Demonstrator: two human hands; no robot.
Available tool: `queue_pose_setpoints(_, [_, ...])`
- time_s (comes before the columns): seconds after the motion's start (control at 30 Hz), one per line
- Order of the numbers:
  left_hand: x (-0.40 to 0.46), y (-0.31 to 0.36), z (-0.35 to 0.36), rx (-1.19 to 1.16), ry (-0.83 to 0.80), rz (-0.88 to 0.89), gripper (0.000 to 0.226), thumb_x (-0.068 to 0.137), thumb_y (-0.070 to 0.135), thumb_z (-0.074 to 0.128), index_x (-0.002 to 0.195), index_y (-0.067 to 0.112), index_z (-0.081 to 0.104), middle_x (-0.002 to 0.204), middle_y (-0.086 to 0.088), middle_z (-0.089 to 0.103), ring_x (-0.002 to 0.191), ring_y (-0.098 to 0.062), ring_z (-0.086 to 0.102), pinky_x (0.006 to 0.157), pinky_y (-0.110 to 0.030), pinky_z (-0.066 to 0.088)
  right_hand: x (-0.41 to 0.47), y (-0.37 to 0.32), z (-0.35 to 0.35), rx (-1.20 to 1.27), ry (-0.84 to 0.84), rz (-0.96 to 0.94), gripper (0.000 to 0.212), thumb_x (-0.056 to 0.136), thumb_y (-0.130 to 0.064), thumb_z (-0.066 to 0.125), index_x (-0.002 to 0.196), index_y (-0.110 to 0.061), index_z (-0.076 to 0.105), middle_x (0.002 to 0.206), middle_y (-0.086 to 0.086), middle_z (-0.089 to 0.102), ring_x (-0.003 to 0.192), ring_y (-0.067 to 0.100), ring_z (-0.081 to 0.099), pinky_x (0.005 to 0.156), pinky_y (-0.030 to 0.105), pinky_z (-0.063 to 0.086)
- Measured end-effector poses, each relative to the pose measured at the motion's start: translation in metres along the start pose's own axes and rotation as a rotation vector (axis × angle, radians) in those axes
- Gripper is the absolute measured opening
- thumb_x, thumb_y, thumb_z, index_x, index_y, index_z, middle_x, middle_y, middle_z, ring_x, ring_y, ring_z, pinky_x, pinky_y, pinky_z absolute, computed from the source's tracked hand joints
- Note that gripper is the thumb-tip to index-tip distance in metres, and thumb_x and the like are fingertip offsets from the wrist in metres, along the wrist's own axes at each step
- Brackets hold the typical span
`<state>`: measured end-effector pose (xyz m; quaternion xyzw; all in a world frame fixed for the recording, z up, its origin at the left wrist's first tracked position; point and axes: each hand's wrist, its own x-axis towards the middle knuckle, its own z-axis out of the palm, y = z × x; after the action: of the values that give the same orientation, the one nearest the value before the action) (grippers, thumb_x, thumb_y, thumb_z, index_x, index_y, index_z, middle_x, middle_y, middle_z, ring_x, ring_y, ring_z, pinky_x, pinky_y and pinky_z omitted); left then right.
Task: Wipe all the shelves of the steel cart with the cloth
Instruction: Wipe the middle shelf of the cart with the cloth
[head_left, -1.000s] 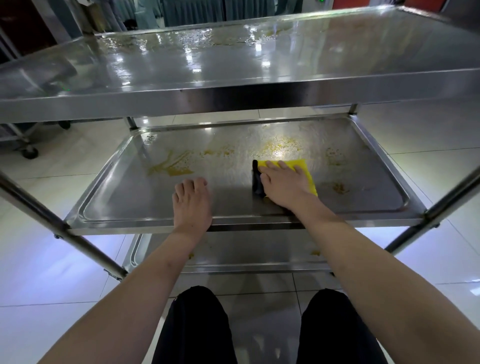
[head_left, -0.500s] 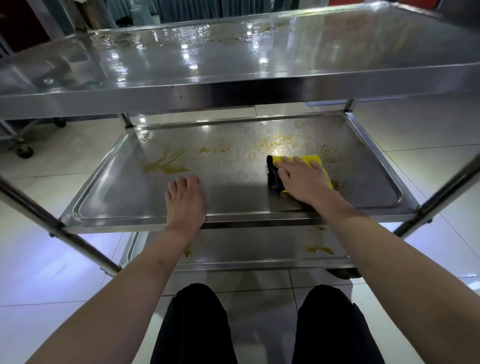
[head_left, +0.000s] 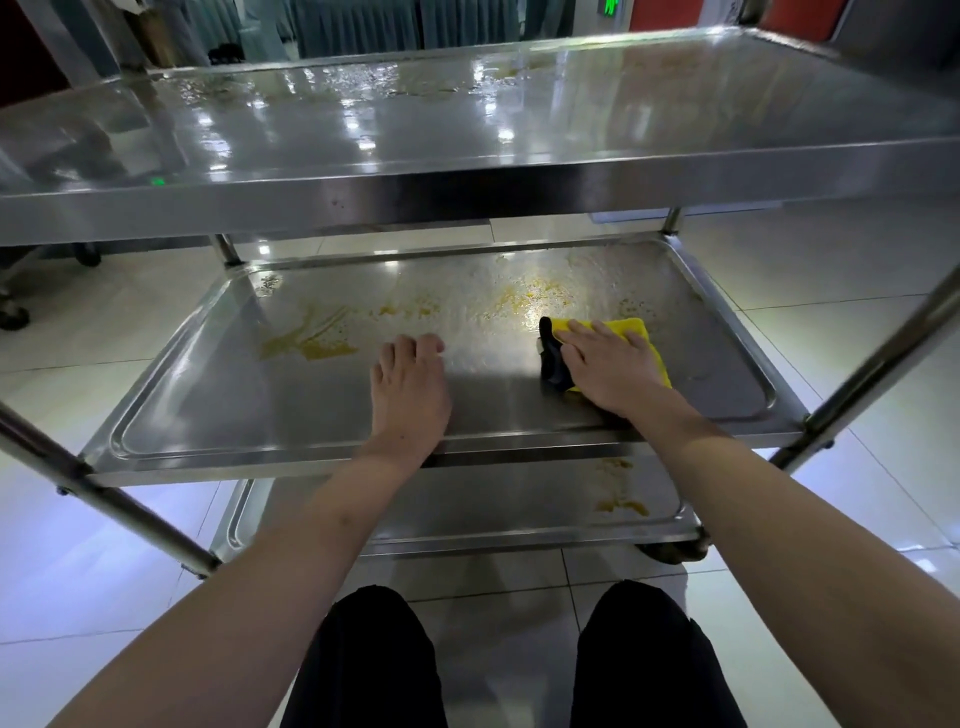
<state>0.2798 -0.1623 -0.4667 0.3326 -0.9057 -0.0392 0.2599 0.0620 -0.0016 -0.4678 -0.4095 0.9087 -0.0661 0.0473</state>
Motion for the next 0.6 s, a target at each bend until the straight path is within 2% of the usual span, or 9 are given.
queue_pose_setpoints(0.1, [0.002, 0.042, 0.013, -0.084, -0.018, 0.053, 0.024, 0.099, 0.013, 0.045, 0.123, 0.018, 0.05, 0.119, -0.009, 0.054, 0.109, -0.03, 0.047, 0.093, -0.041, 0.042, -0.001, -0.001, 0.0, -0.024, 0.003, -0.006, 0.055, 0.11, -0.044, 0.014, 0.164, -0.041, 0.022, 0.172, -0.019, 0.011, 0.16, 0.011, 0.008, 0.128, 0.051, 0.008])
queue_pose_setpoints(0.23, [-0.005, 0.079, 0.031, -0.133, -0.007, 0.04, 0.022, 0.098, 0.015, 0.048, 0.12, 0.017, 0.051, 0.115, -0.009, 0.056, 0.105, -0.031, 0.049, 0.088, -0.042, 0.042, -0.001, 0.001, 0.0, -0.025, 0.006, -0.007, 0.054, 0.11, -0.045, 0.014, 0.164, -0.041, 0.021, 0.172, -0.019, 0.011, 0.16, 0.011, 0.007, 0.128, 0.051, 0.008])
queue_pose_setpoints(0.43, [-0.009, 0.074, 0.041, -0.121, -0.009, -0.033, 0.029, 0.093, 0.008, 0.047, 0.12, 0.017, 0.05, 0.114, -0.008, 0.054, 0.104, -0.03, 0.048, 0.085, -0.042, 0.042, -0.003, 0.019, -0.004, 0.013, -0.005, -0.024, 0.053, 0.11, -0.046, 0.017, 0.163, -0.044, 0.024, 0.171, -0.021, 0.014, 0.16, 0.008, 0.009, 0.129, 0.047, 0.006])
queue_pose_setpoints(0.6, [-0.011, 0.078, 0.04, -0.1, -0.022, -0.018, 0.034, 0.089, 0.012, 0.034, 0.119, 0.016, 0.05, 0.111, -0.008, 0.055, 0.101, -0.03, 0.049, 0.084, -0.042, 0.041, -0.008, 0.079, -0.014, 0.029, 0.023, 0.071, 0.054, 0.109, -0.045, 0.018, 0.162, -0.043, 0.025, 0.171, -0.021, 0.018, 0.159, 0.007, 0.013, 0.128, 0.047, 0.009])
